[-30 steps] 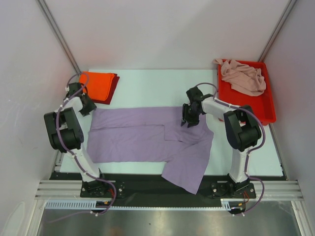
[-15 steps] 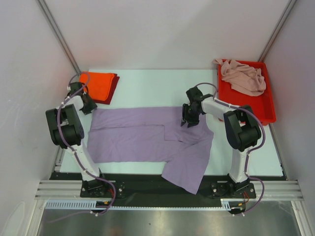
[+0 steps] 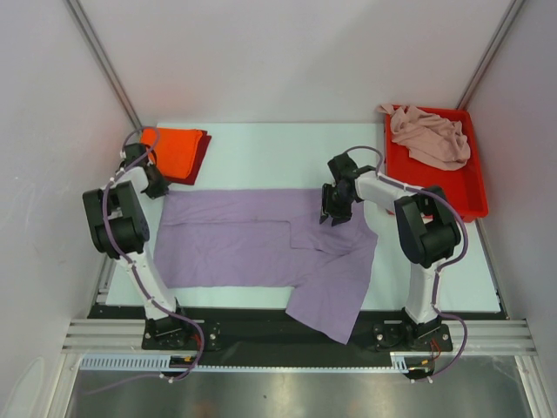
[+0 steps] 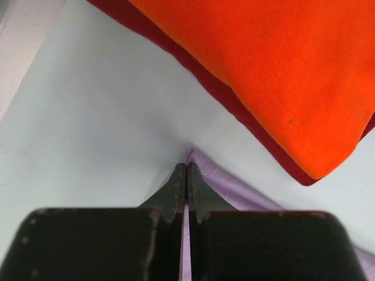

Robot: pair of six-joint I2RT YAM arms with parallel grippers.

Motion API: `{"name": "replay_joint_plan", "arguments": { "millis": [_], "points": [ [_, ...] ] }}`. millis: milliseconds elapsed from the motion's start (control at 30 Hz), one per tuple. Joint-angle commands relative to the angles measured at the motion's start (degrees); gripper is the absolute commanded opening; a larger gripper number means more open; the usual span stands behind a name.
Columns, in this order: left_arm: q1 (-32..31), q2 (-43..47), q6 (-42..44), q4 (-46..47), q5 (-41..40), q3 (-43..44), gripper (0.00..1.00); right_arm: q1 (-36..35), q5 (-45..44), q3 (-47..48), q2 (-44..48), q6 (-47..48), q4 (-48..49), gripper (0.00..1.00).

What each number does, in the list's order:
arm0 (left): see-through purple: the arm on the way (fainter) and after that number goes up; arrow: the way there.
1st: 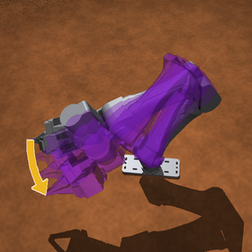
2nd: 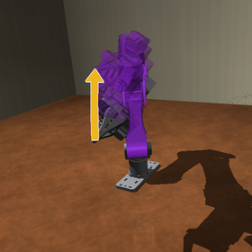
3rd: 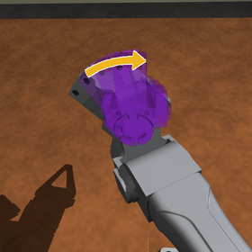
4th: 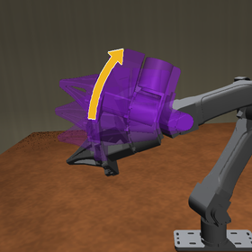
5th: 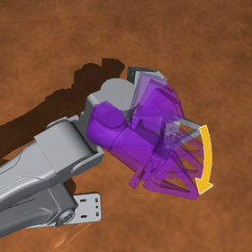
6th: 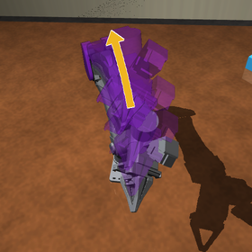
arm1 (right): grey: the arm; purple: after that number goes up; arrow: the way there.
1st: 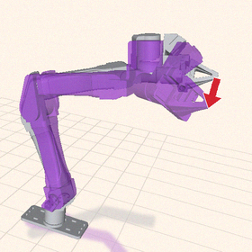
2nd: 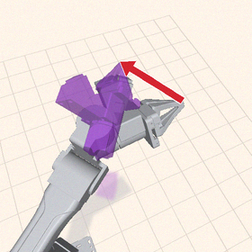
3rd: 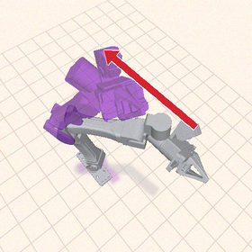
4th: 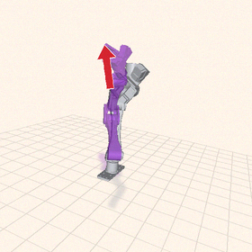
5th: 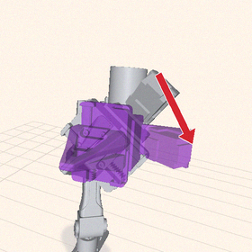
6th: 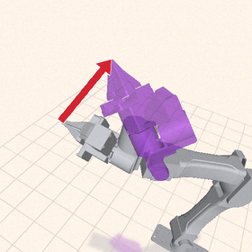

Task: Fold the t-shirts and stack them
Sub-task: Fold the tshirt

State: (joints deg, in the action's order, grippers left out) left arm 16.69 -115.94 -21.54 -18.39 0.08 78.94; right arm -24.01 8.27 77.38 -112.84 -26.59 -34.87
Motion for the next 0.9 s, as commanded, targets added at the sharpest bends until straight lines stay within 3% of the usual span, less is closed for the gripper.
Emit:
{"name": "replay_joint_plan", "arguments": {
  "millis": [0, 100, 233, 400, 600, 700, 733, 867],
  "points": [
    [0.7, -1.3, -0.1, 0.5, -2.8, 4.2, 0.0, -0.2, -4.3, -1.4, -4.1, 0.7, -0.9, 0.49],
    [0.8, -1.9, -0.5, -1.8, -3.9, 5.4, 0.02, -0.1, -4.6, -1.1, -4.2, 1.2, -1.3, 0.49],
    [0.8, 1.5, -1.3, -3.1, -6.0, 2.5, 0.47, 0.0, -4.6, 1.9, -3.3, 2.1, -2.7, 0.49],
    [0.6, 6.9, -3.3, -7.2, -8.6, 0.7, 0.58, 1.0, -7.1, 9.5, -1.2, 3.1, -7.7, 0.5],
    [-3.6, 13.6, -3.6, -8.9, -9.5, -1.8, 0.54, 4.8, -11.0, 19.5, -5.1, 4.6, -11.2, 0.51],
    [-4.6, 14.8, -5.5, -9.6, -6.4, -4.1, 0.45, 6.9, -11.2, 21.3, -8.2, 6.6, -11.1, 0.52],
    [-4.6, 16.0, -6.3, -9.9, -4.8, -5.1, 0.37, 7.3, -11.0, 23.1, -9.0, 7.5, -12.1, 0.51],
    [-7.7, 20.7, -6.6, -9.6, -4.6, -11.4, 0.34, 7.5, -13.1, 25.3, -9.1, 9.7, -13.3, 0.52]
  ]
}}
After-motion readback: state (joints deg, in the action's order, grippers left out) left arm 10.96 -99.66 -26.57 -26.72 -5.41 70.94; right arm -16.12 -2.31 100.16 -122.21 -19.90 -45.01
